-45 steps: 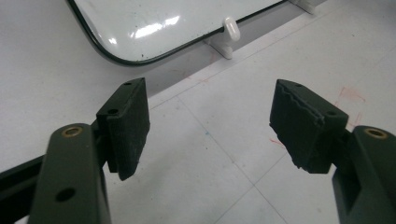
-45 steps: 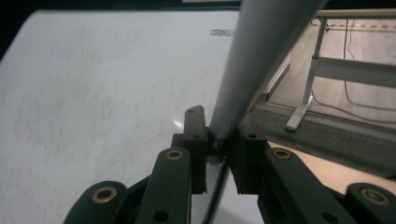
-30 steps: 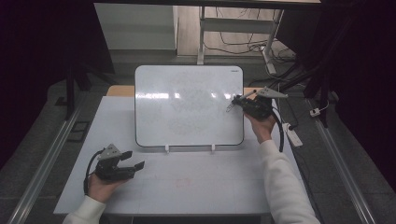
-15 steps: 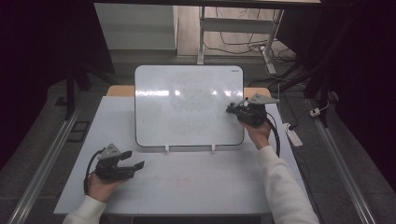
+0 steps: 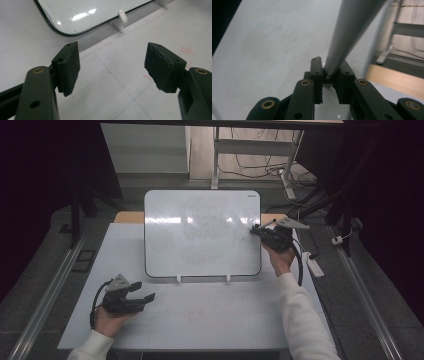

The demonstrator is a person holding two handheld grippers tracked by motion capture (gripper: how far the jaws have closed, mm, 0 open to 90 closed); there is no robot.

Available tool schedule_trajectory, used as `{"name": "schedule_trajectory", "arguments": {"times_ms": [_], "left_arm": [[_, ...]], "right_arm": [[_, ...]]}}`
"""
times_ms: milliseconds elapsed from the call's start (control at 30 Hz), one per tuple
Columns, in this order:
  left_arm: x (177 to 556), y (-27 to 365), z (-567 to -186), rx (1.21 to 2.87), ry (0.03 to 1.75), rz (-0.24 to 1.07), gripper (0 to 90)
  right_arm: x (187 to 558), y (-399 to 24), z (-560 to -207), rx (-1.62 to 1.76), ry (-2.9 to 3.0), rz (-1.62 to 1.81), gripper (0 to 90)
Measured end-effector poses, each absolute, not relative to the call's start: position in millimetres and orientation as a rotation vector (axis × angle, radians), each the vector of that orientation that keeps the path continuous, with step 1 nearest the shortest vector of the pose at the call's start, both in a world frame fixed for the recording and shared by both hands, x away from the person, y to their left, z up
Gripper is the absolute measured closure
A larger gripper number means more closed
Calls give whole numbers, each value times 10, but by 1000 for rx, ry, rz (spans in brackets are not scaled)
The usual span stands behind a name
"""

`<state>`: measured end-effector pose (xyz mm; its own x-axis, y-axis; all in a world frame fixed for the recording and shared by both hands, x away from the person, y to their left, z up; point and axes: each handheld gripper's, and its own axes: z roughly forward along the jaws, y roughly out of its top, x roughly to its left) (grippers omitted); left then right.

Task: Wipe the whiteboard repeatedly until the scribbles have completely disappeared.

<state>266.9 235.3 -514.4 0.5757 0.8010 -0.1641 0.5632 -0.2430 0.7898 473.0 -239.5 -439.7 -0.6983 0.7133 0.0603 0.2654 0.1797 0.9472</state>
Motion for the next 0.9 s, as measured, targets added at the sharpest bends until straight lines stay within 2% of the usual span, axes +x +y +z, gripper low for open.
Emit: {"name": "schedule_trajectory", "arguments": {"times_ms": [133,333,567,767,900], "left_arm": [[2694,2359,-5160,1942,1101,337,299],[2670,2353,-5144,1936,1096,345,299],[2682,2368,-5152,1935,1097,343,299],[2664,2342,-5139,1937,1092,349,299],[2676,2359,-5146,1932,1100,347,300]], "right_arm": [[4621,-2139,-4457,763,2193,1435,776],[4887,-2366,-4247,900,2013,1499,776],[4646,-2163,-4456,766,2203,1450,776],[4752,-2321,-4334,861,2088,1458,776],[4703,-2247,-4402,847,2140,1477,776]]}}
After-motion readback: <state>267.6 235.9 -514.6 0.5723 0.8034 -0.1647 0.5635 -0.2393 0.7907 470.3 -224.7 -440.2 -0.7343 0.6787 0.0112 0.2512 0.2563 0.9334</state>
